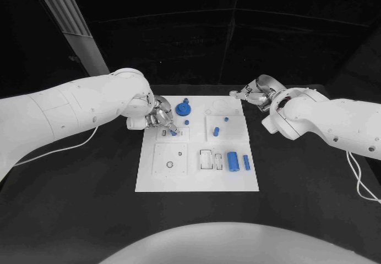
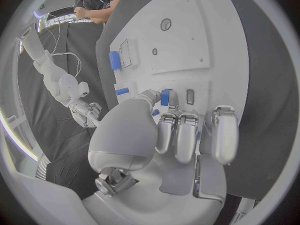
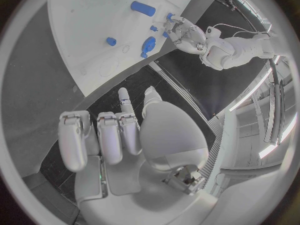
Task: Assemble the parts on the task board
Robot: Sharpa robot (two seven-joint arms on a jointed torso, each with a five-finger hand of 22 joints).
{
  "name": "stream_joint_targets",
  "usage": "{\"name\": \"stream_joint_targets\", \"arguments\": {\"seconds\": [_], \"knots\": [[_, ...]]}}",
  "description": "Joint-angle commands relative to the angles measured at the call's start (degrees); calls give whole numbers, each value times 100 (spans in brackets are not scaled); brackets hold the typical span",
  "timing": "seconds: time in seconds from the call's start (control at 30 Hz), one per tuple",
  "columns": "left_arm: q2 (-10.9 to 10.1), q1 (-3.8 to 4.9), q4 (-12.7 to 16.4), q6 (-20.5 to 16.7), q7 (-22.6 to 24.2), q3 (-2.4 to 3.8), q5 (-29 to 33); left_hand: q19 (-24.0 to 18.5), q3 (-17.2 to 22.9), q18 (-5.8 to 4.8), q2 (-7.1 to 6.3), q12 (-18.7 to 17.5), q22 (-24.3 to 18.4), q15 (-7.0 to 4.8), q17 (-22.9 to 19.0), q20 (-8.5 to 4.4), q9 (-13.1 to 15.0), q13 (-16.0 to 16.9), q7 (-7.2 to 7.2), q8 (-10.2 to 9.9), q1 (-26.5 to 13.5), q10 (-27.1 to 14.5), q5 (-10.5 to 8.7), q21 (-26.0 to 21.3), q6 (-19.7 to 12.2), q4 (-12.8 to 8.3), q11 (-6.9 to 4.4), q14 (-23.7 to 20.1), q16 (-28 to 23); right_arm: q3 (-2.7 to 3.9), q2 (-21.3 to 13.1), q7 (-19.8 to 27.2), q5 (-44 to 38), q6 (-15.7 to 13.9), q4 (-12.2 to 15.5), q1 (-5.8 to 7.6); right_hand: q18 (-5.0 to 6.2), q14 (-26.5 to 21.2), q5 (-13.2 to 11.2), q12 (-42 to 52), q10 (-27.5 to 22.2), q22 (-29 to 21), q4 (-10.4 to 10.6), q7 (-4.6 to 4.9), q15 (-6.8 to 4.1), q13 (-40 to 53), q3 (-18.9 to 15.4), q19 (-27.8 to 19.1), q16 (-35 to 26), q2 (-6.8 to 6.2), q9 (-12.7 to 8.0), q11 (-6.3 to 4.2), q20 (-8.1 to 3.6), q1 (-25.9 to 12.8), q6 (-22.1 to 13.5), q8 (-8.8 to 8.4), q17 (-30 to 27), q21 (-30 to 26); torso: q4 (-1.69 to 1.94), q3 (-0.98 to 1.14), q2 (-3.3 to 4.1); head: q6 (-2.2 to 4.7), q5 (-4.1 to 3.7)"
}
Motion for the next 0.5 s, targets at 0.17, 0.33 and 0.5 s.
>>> {"name": "stream_joint_targets", "arguments": {"seconds": [0.17, 0.33, 0.5], "knots": [[14, -67, 32, -62, 125, -35, 105, 0, 251, 78, -13, 14, 1239, -26, 1510, -34, 14, 1506, -10, 39, -24, 607, 20, -6, 3, -190, -28, 605, -31, 2, 11, 1, -16, 17, -3, 7, -43, 595, 19, 14, 607, 1509, -9, 3, -23, 1499, -31, 604, 14, 18, 8, -12, -30, 31, -39, 39, 1507, 18, -2, 2, 2, 1, 17], [20, -67, 30, 10, -1, -35, 110, -13, 270, 82, -17, 14, 1234, -25, 1510, -34, 20, 1506, -9, 44, -43, 607, 2, -14, -3, -187, -27, 605, -31, 2, 17, 1, -18, 21, -6, 7, -43, 595, 19, 14, 607, 1509, -9, 3, -23, 1499, -31, 604, 14, 18, 8, -12, -30, 31, -39, 39, 1507, 18, 0, 2, 3, 1, 18], [22, -67, 16, 33, -92, -35, 112, -12, 300, 81, -19, 14, 1234, -25, 1510, -34, 29, 1506, -12, 53, -47, 607, -24, -13, -9, -198, -29, 605, -31, 2, 19, 3, -18, 25, -7, 7, -43, 595, 19, 14, 607, 1509, -9, 3, -23, 1499, -31, 604, 14, 18, 8, -12, -30, 31, -39, 39, 1507, 18, 0, 2, 1, 1, 25]]}}
